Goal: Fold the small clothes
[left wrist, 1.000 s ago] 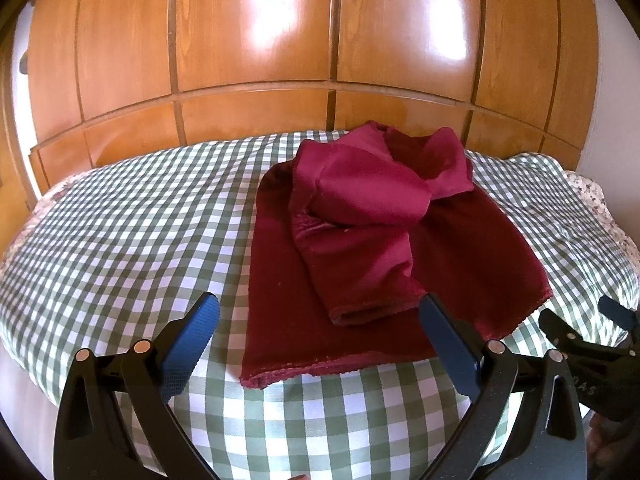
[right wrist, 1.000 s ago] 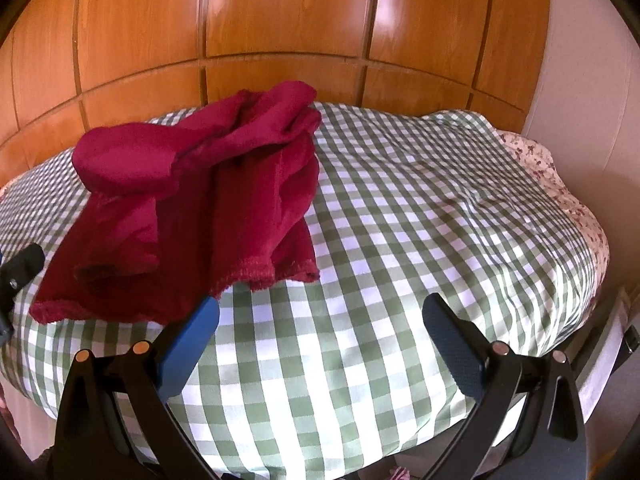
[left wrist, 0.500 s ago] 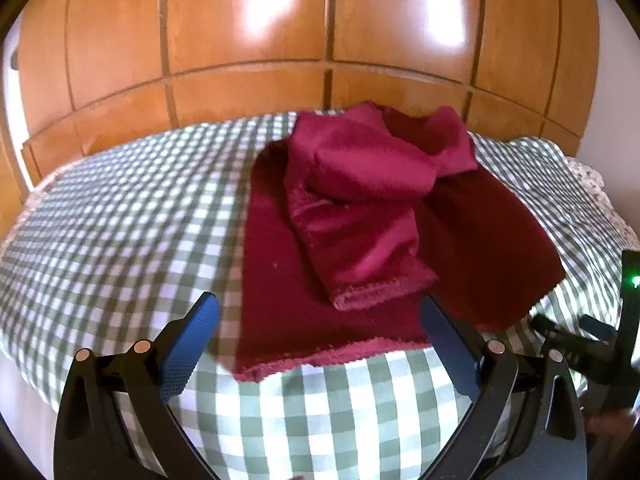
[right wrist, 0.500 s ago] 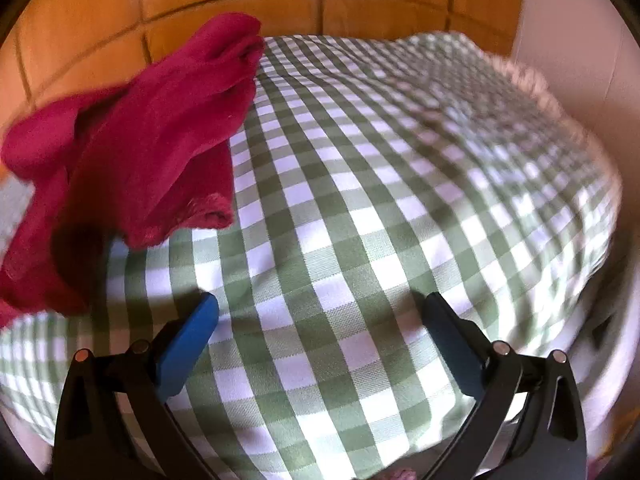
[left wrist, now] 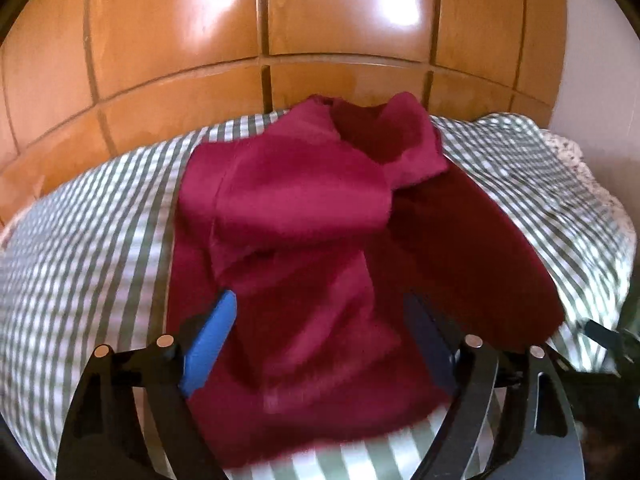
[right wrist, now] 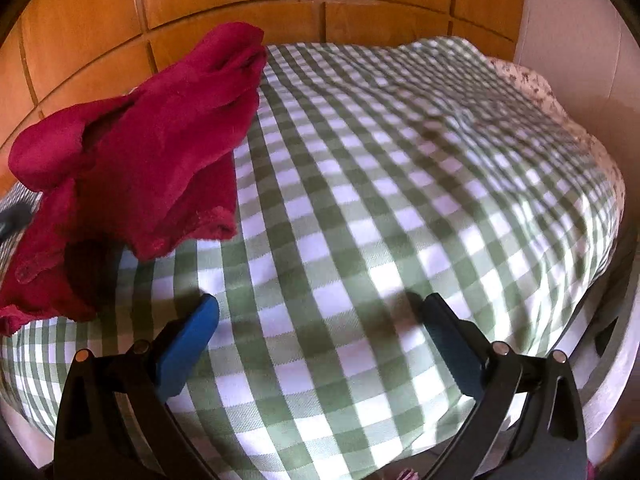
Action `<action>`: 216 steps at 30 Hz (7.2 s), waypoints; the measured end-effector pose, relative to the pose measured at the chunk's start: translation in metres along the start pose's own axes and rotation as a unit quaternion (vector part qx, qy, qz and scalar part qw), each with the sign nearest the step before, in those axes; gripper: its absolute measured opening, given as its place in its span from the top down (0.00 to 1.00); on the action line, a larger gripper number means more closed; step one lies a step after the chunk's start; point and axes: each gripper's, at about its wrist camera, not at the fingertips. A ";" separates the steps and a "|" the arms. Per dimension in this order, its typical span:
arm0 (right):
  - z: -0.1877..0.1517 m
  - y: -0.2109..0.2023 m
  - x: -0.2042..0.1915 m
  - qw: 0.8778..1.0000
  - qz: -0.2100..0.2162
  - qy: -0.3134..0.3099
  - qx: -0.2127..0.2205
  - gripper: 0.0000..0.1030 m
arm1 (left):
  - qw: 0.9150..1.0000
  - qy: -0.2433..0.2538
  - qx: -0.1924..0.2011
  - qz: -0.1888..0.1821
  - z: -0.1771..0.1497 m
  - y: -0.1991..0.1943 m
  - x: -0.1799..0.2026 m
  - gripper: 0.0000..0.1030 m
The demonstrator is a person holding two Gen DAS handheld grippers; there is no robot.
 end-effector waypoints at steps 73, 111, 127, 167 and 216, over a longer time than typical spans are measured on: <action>0.312 0.050 -0.052 0.974 -0.048 -0.171 0.138 0.93 | 0.964 -0.206 -0.074 -0.154 -0.066 -0.005 -0.150 0.20; 0.085 -0.048 0.007 0.962 0.246 -0.107 -0.045 0.94 | 0.967 -0.213 -0.038 -0.135 -0.042 -0.044 -0.153 0.94; 0.005 -0.028 0.074 0.979 0.136 -0.102 -0.112 0.56 | 0.973 -0.171 -0.111 -0.107 -0.104 -0.069 -0.128 0.49; 0.011 0.015 -0.108 0.955 0.254 -0.118 -0.101 0.11 | 0.899 -0.412 0.139 0.049 -0.012 -0.115 -0.429 0.95; 0.001 -0.022 0.051 0.963 0.224 -0.070 -0.135 0.86 | 0.965 -0.155 -0.168 -0.126 -0.101 -0.071 -0.107 0.77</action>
Point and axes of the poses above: each gripper's, at about its wrist camera, not at the fingertips, and y roughly the way its jaws point, x to its right, z to its top, and after that the axes turned 5 degrees about y, right-handed
